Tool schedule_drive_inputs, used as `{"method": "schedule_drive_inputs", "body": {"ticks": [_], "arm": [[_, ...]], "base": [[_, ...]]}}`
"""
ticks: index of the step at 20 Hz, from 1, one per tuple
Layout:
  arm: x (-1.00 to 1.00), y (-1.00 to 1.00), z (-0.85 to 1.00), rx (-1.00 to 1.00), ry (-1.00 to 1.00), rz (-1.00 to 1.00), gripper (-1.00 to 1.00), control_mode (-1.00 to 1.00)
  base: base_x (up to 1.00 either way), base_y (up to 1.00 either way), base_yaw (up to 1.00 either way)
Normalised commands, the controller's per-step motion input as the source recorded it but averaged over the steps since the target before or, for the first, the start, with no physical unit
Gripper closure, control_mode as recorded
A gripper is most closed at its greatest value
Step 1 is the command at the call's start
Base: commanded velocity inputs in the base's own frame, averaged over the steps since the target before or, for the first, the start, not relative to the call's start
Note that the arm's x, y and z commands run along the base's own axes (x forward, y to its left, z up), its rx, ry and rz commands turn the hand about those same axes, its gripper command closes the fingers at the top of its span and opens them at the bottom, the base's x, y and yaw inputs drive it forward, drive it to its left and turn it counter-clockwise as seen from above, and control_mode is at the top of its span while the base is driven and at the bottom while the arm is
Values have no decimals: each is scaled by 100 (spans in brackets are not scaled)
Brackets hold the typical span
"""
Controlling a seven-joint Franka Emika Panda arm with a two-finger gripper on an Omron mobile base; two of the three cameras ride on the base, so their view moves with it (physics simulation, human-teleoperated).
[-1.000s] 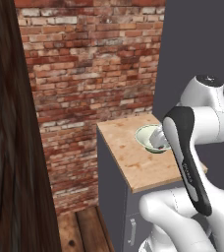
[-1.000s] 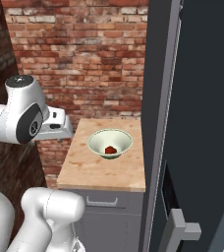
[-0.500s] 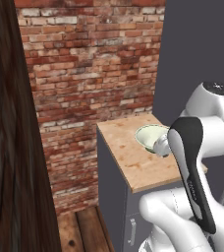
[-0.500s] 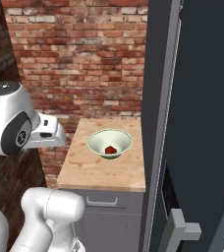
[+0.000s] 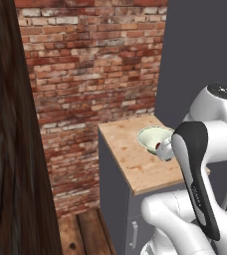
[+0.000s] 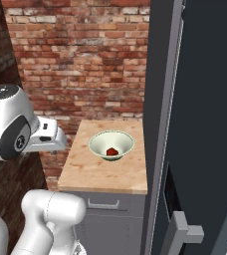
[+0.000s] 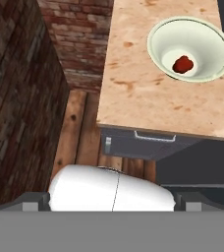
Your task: Take the bell pepper, orange, and tangerine from the freezer and place them in the bowl on the counter.
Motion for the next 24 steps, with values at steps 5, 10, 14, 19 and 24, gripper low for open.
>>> {"method": "schedule_drive_inputs", "body": {"ticks": [5,10,14,19,24], "arm": [[0,0,0,0,0,0,-100,-100],[-3,0,0,0,0,0,-100,-100],[0,0,0,0,0,0,-100,100],[0,0,0,0,0,0,-100,100],[0,0,0,0,0,0,-100,100]], "base": [[0,0,0],[0,0,0],[-68,0,0],[-96,-1,0],[-89,0,0]]}}
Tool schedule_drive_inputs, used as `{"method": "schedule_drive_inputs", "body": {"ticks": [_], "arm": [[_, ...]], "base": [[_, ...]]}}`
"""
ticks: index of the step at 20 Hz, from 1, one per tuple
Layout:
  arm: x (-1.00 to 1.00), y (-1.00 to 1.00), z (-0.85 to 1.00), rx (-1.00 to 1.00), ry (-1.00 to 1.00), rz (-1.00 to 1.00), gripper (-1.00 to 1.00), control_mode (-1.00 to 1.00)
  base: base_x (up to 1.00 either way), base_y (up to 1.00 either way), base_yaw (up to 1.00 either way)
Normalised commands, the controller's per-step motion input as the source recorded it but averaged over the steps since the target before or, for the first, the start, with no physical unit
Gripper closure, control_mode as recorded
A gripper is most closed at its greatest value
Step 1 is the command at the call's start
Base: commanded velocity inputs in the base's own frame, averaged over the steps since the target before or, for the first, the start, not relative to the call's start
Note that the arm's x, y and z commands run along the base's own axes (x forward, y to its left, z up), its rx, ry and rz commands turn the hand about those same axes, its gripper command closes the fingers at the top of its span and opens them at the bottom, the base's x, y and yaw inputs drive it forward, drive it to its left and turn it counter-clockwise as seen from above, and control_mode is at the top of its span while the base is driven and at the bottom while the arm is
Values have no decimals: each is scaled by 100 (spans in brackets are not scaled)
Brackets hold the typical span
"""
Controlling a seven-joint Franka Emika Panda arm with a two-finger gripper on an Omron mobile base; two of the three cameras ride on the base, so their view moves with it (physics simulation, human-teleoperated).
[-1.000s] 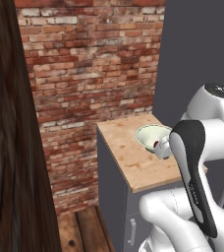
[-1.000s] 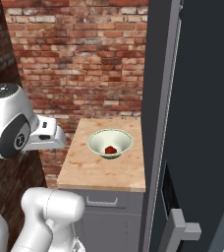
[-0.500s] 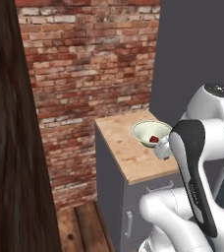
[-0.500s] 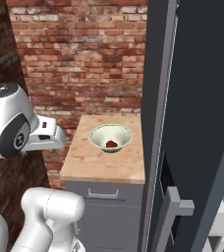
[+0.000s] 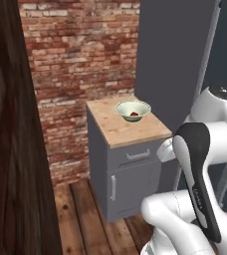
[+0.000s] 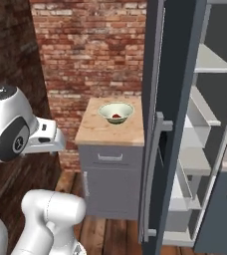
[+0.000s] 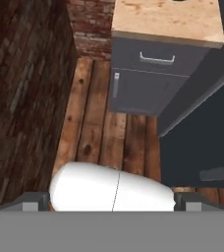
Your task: Take the bell pepper, orange, and tangerine from the freezer and place them in the bowl on the counter.
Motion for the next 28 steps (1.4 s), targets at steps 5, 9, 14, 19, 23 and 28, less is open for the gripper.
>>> {"method": "schedule_drive_inputs", "body": {"ticks": [5,9,14,19,23,28], "arm": [[0,0,0,0,0,0,-100,100],[0,0,0,0,0,0,-100,100],[0,0,0,0,0,0,-100,100],[0,0,0,0,0,0,-100,100],[0,0,0,0,0,0,-100,100],[0,0,0,0,0,0,-100,100]], "base": [[-87,0,0],[-78,0,0],[-70,-13,0],[-66,-40,0],[-31,-63,0],[0,-76,0]]}}
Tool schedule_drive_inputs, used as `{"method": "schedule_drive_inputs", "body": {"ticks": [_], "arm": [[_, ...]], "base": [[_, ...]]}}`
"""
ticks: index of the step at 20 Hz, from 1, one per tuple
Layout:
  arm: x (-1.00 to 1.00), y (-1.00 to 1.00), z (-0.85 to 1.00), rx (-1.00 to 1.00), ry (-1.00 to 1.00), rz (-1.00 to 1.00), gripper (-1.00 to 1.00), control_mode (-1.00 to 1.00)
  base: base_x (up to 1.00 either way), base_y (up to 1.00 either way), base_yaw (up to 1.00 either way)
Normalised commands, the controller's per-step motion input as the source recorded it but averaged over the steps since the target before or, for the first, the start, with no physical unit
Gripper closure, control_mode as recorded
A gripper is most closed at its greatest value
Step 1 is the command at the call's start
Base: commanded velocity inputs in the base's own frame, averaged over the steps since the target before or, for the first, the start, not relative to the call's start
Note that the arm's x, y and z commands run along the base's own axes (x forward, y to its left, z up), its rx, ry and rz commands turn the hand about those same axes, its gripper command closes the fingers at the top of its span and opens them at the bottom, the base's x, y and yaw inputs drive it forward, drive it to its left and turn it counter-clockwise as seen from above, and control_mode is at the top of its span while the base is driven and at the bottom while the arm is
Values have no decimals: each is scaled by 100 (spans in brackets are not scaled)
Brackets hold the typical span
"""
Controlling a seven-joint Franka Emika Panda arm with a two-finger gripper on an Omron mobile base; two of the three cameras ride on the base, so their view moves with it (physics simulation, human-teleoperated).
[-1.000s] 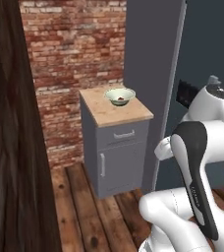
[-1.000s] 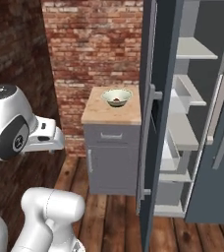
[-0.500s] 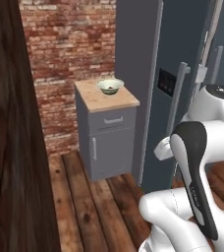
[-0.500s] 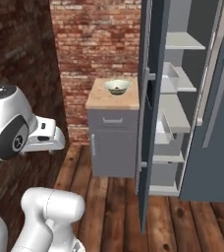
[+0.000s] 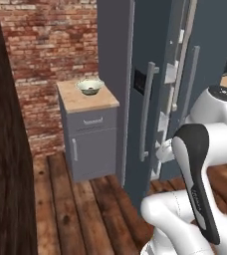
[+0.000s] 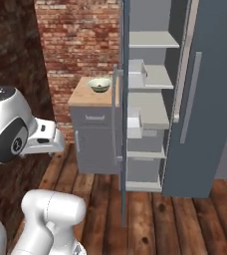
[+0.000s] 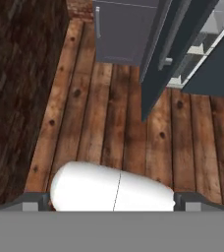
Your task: Take the bell pepper, orange, and tangerine from the freezer and place them in the bowl on the counter.
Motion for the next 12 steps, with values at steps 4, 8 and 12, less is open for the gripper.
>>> {"method": "schedule_drive_inputs", "body": {"ticks": [4,8,12], "arm": [[0,0,0,0,0,0,-100,100],[0,0,0,0,0,0,-100,100],[0,0,0,0,0,0,-100,100]], "base": [[4,-71,0],[1,-65,0],[1,-55,0]]}}
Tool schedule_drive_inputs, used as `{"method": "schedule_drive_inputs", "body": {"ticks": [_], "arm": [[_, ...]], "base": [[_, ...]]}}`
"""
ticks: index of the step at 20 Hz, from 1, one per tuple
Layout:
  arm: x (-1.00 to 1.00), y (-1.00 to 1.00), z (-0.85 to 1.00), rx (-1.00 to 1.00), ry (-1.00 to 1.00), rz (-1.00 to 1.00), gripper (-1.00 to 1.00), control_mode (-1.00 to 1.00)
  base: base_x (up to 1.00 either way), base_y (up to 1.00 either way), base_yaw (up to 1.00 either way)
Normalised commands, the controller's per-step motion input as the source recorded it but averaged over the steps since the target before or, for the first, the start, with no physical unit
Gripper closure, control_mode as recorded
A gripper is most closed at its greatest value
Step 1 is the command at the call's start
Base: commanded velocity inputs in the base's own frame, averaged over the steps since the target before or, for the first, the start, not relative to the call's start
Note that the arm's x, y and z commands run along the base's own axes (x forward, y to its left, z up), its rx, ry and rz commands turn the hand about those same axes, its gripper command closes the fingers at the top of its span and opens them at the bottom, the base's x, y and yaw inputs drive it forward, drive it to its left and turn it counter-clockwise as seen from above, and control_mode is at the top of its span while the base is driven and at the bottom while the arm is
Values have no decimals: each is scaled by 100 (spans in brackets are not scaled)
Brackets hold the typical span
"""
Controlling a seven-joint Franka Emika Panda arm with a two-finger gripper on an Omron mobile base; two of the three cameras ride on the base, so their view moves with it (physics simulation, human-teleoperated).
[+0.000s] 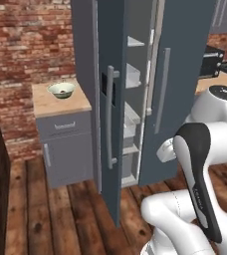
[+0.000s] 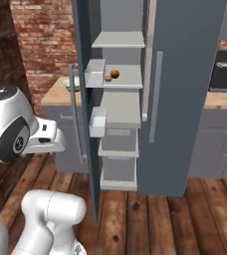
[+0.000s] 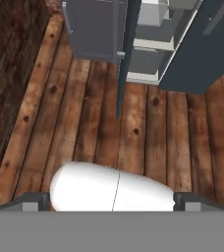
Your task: Take the bell pepper, orange, and tangerine from the freezer and place them in the bowl on the counter.
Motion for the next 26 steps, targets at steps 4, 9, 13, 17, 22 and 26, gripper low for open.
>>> {"method": "schedule_drive_inputs", "body": {"ticks": [4,9,13,17,22,26], "arm": [[0,0,0,0,0,0,-100,100],[0,0,0,0,0,0,-100,100],[0,0,0,0,0,0,-100,100],[0,0,0,0,0,0,-100,100],[0,0,0,0,0,0,-100,100],[0,0,0,0,0,0,-100,100]], "base": [[9,-44,0],[20,-45,0],[33,-35,0],[36,-37,0],[44,-32,0],[52,-25,0]]}}
